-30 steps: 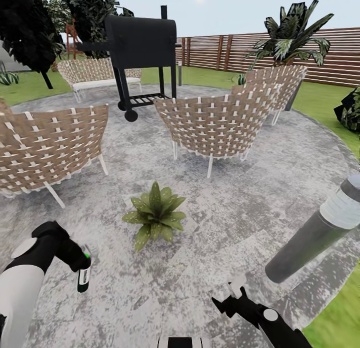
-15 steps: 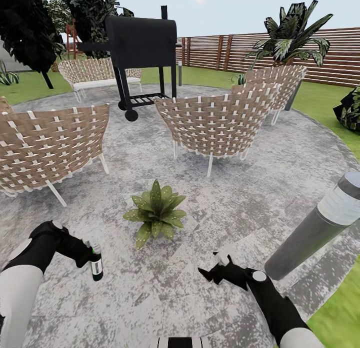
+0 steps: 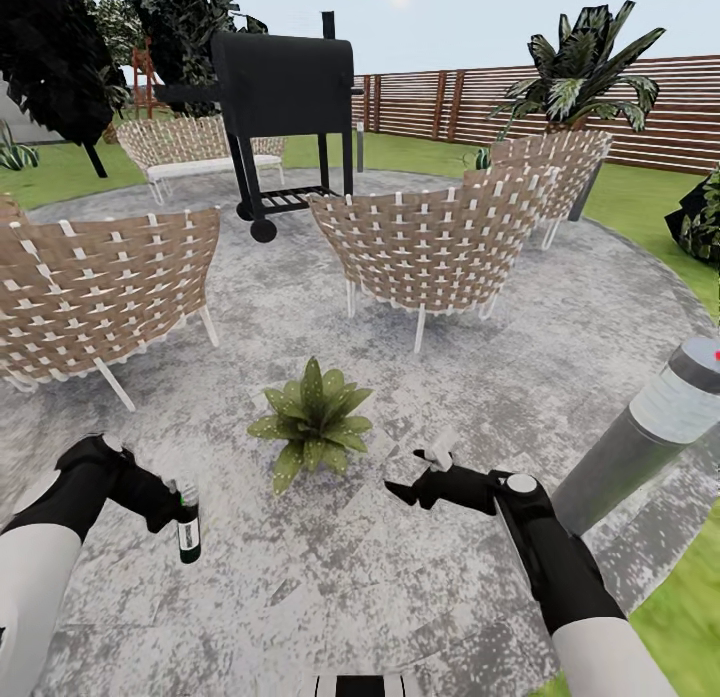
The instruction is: Pick up the pesticide atomizer in the garden and spray insectifuge to fully cover both potted plants in the garden.
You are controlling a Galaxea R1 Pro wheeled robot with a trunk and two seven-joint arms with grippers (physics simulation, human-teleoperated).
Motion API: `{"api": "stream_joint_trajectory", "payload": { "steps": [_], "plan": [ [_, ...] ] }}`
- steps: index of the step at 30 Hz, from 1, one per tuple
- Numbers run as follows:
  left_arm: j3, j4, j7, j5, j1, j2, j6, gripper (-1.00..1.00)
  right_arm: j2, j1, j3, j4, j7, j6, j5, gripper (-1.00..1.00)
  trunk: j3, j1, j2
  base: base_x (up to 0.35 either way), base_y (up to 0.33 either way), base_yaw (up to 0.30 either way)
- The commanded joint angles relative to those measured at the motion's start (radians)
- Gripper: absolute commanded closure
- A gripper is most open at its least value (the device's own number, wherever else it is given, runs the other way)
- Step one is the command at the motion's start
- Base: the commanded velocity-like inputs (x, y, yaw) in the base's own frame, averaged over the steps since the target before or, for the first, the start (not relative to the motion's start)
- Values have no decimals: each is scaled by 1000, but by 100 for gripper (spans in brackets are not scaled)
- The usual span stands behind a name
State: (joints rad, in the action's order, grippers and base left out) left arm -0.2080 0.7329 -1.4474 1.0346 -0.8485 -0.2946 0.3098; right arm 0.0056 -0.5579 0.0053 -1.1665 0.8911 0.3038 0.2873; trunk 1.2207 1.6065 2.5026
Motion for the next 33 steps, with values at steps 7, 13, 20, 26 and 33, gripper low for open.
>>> {"api": "stream_joint_trajectory", "payload": {
  "steps": [7, 13, 20, 26, 33],
  "plan": [
    [-11, -5, -48, -3, 39, 5, -2, 100, -9, -1, 4, -41, 5, 5, 42, -100, 1, -1, 0, -323, 0, 0],
    [-11, -1, -74, -37, 74, 32, -28, 100, -1, -1, 12, -15, 14, -4, 75, -100, 1, -1, 0, -143, 0, 0],
    [-12, -9, 32, -168, 115, 95, -181, 100, 18, -1, 156, 114, 13, -6, 158, -100, 1, -1, 0, -3, 0, 0],
    [-11, -10, 63, -168, 127, 133, -290, 100, 43, -1, 167, 175, 18, -66, 158, -100, 1, -1, 0, 0, 0, 0],
    [-6, 1, 65, -166, 128, 166, -300, 100, 70, -1, 168, 183, 21, -127, 157, 100, 1, -1, 0, 0, 0, 0]
  ]
}}
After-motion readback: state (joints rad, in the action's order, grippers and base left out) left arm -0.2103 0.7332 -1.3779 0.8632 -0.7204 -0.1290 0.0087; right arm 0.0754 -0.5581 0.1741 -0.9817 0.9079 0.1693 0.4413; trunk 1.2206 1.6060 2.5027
